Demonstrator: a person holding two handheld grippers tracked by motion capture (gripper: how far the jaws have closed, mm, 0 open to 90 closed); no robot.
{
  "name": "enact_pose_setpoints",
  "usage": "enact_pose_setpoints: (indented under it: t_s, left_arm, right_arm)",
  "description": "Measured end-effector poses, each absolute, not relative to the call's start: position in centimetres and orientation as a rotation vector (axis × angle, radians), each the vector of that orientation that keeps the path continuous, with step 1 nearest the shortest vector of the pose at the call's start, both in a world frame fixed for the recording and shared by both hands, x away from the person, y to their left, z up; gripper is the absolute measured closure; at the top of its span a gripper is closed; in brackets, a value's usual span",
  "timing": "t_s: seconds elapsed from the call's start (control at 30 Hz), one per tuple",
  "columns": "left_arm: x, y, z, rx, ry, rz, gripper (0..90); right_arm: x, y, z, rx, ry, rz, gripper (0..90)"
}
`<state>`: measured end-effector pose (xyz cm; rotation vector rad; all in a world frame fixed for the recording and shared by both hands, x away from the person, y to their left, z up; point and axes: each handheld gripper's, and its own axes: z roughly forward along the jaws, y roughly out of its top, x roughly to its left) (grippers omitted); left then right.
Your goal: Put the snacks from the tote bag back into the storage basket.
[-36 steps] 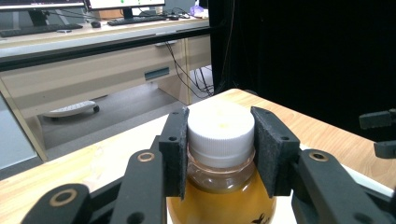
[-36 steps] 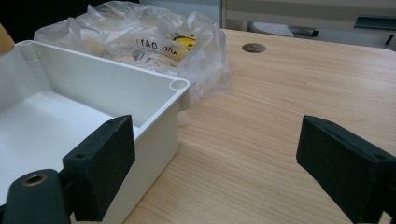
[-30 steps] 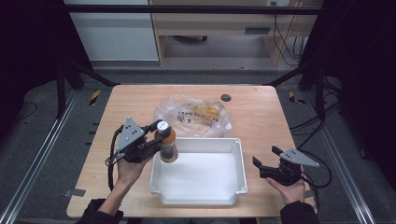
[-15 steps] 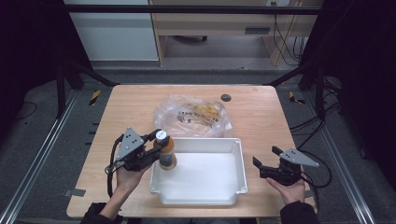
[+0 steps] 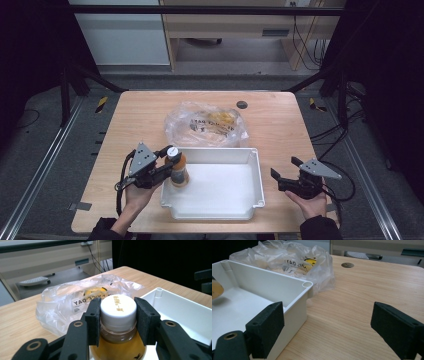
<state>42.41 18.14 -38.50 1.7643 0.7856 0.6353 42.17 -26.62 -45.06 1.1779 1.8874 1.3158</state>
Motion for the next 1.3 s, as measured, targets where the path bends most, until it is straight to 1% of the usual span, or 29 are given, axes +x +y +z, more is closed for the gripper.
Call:
enact_pose_setpoints:
  t_s: [1.0,1.3]
  left_arm:
    - [42.7,17.9,-40.1,1.826,0.802,0.616,58.9]
    - [42.7,18.0,-40.3,1.817,0.806,0.619,58.9]
  right_arm:
    - [42.1,-26.7,-45.0,1.18,1.884,1.322,11.7]
    - [42.1,-26.7,-45.0,1.182,1.882,1.322,11.8]
